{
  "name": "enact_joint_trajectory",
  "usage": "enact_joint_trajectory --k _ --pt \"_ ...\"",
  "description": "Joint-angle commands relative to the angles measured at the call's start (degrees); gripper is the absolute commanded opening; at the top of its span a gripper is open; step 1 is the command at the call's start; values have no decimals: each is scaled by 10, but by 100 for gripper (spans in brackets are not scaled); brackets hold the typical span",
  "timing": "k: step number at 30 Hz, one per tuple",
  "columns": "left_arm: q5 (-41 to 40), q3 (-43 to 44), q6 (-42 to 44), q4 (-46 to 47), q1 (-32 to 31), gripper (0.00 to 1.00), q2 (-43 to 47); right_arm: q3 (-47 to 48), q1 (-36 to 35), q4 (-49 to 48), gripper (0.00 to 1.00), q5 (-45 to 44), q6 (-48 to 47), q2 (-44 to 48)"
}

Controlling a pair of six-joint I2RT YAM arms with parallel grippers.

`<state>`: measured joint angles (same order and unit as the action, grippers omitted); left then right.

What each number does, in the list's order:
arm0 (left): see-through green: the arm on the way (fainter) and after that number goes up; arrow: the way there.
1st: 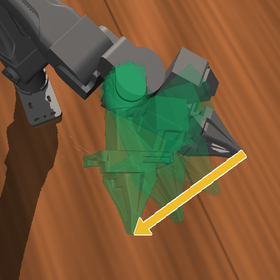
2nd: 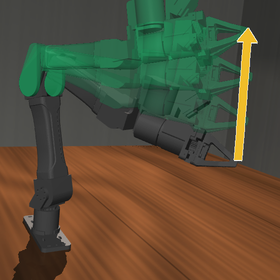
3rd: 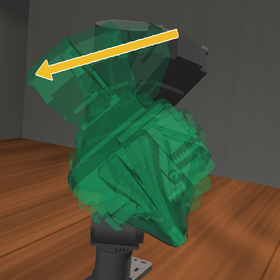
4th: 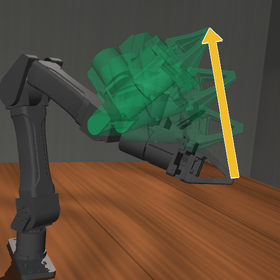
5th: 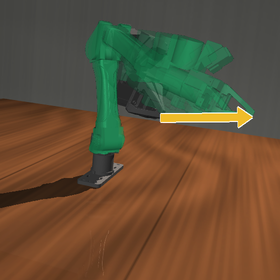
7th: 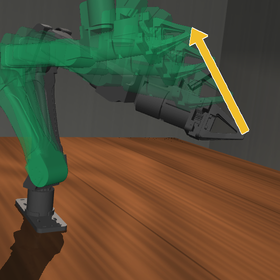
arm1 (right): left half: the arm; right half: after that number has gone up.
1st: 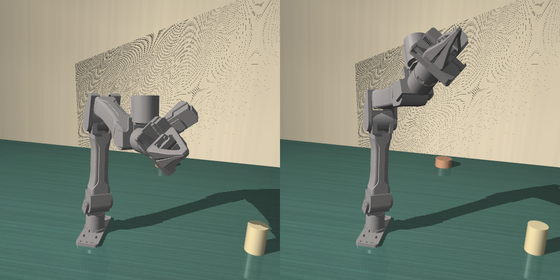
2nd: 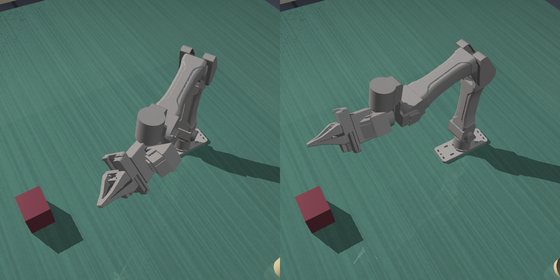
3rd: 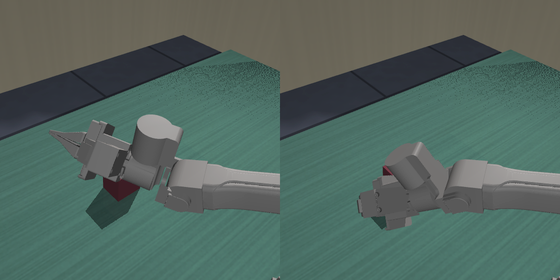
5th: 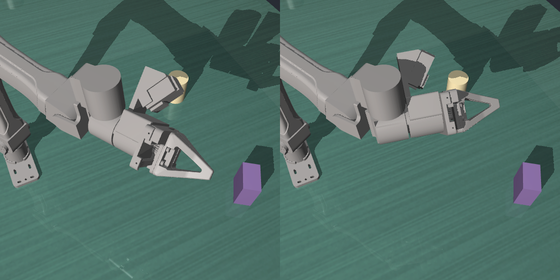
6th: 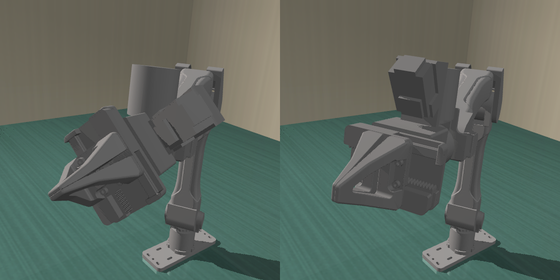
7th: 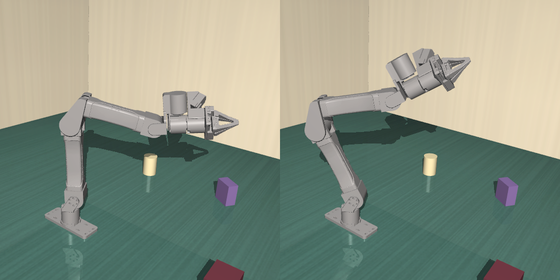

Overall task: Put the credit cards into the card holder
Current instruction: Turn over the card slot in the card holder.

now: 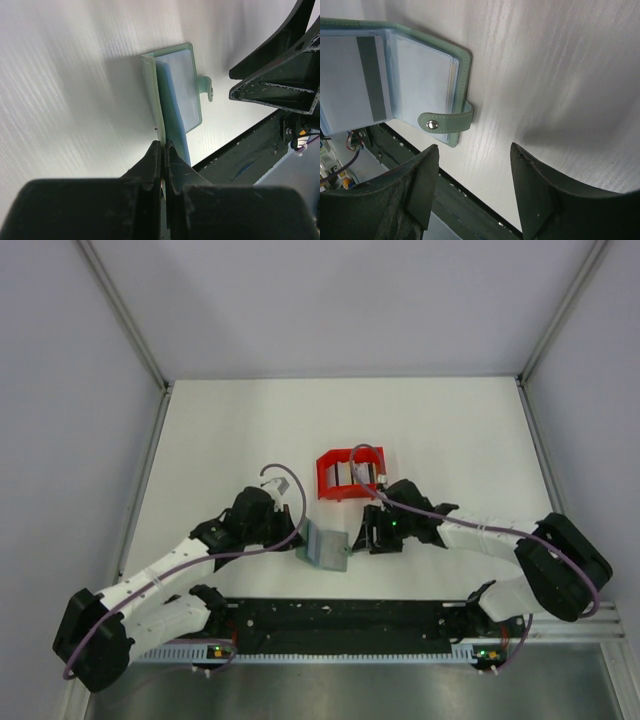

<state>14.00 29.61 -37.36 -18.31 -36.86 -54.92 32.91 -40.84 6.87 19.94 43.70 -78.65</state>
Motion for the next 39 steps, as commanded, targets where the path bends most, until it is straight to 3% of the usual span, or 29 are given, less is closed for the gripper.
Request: enact_joint_trajectory --k 1,14,29,39 --pt "-7 17 -5 12 -1 0 2 58 -14 -7 58 -5 -13 -15" --pt "-9 -2 -14 27 -1 0 1 188 -113 116 58 -182 -46 -95" --pt "-19 -14 -17 38 -1 0 1 193 -138 130 51 -193 -61 -113" --pt "-27 -29 -22 48 -1 0 0 188 -137 137 39 -197 -64 -85"
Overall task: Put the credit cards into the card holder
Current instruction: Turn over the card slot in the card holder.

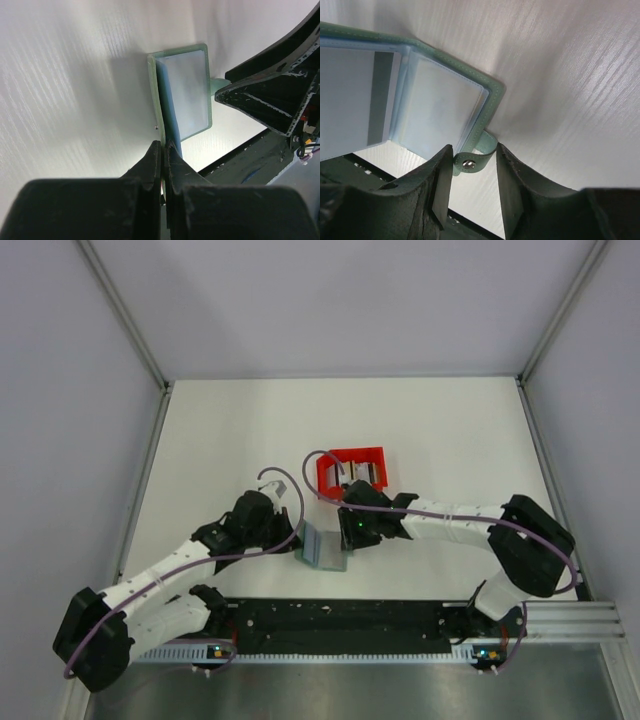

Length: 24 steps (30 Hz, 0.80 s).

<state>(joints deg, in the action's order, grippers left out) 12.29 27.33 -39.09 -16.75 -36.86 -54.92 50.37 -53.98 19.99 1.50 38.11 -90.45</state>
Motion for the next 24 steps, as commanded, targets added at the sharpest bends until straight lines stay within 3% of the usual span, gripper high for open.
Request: enact_joint_trajectory --k 1,11,24 --pt "-11 -7 -5 32 -1 0 0 13 -7 7 39 -12 -8 36" --pt "-20 -17 -6 32 -1 0 3 -23 -4 31 29 -60 -16 63" --pt "-22 -21 -8 37 -1 0 8 -39 9 32 25 -73 -17 33"
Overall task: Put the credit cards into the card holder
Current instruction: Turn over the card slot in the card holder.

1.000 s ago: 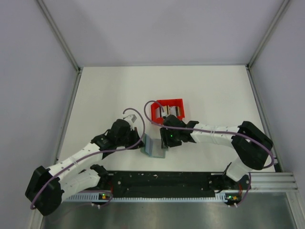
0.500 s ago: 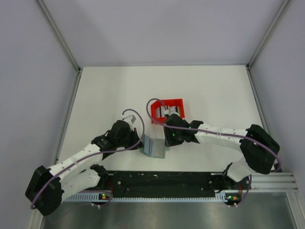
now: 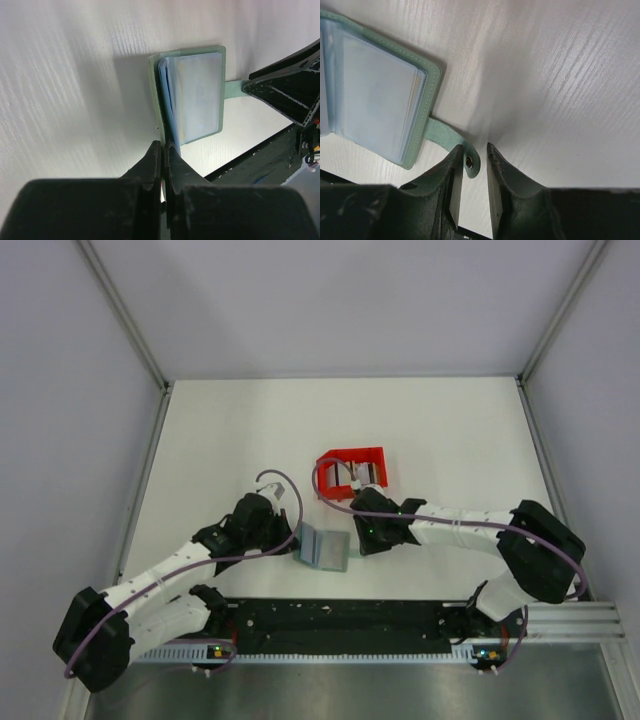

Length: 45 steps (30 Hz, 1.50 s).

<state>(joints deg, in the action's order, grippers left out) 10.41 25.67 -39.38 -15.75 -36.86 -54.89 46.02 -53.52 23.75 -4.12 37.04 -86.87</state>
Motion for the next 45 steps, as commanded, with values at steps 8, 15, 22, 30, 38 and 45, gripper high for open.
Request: enact_joint_trajectory --k 8,15,22,30,38,45 --pt "0 -5 -9 28 -1 0 15 18 6 -2 25 -13 -13 -19" --pt "6 -7 -12 45 -1 0 20 58 4 -20 32 23 -21 76" --pt "18 -13 -22 63 -1 0 21 95 -11 -127 43 140 40 49" --pt "23 -25 -40 79 -1 0 36 144 -34 -139 45 148 73 -50" --pt "23 -37 -51 93 -1 0 43 147 -36 -145 45 152 67 -84" --pt "22 -34 -47 88 -1 0 41 144 -37 -136 43 136 55 -80"
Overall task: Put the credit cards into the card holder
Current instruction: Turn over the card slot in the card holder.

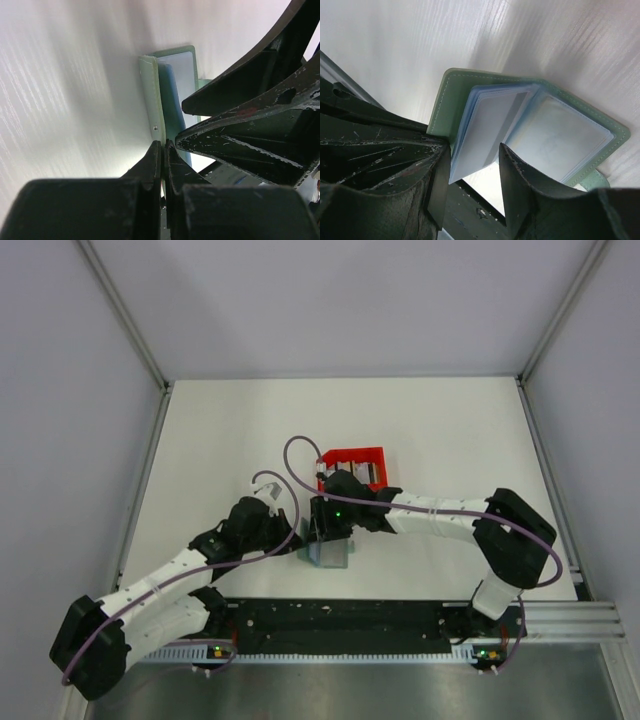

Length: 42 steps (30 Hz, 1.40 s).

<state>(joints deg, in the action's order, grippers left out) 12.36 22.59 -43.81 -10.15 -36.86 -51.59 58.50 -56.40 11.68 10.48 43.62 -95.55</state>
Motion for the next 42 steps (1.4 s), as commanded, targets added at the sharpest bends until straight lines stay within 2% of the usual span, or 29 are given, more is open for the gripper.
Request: enact_joint_trajectory --k 1,4,7,11,14,17,20,21,26,37,42 --pt "2 -4 -3 32 -1 0 8 19 -7 -16 43 -7 -11 8" --pt "2 -2 0 32 -1 0 7 18 -7 -16 41 -10 -13 12" --pt "2 0 3 29 -1 0 5 14 -8 -15 33 -13 -14 11" --pt "-1 0 4 26 -1 0 4 11 -7 -21 31 1 -19 15" --pt "-1 -4 3 27 -1 0 3 9 -8 -36 22 20 -20 12" --pt "-2 -4 3 28 -1 0 0 6 -8 -43 28 28 -20 12" --pt "-2 -5 3 26 -1 0 -4 10 -8 -21 29 5 -25 19" --pt "-5 -5 3 25 -1 0 -5 12 -8 -13 33 -7 -27 23" --pt "-7 -6 6 23 -1 0 -6 18 -7 19 36 -44 -49 46" --pt "-6 -4 6 25 -1 0 -7 28 -12 9 37 -13 -47 41" --pt "-10 -5 5 19 -1 0 -7 28 -17 30 37 -46 -48 59"
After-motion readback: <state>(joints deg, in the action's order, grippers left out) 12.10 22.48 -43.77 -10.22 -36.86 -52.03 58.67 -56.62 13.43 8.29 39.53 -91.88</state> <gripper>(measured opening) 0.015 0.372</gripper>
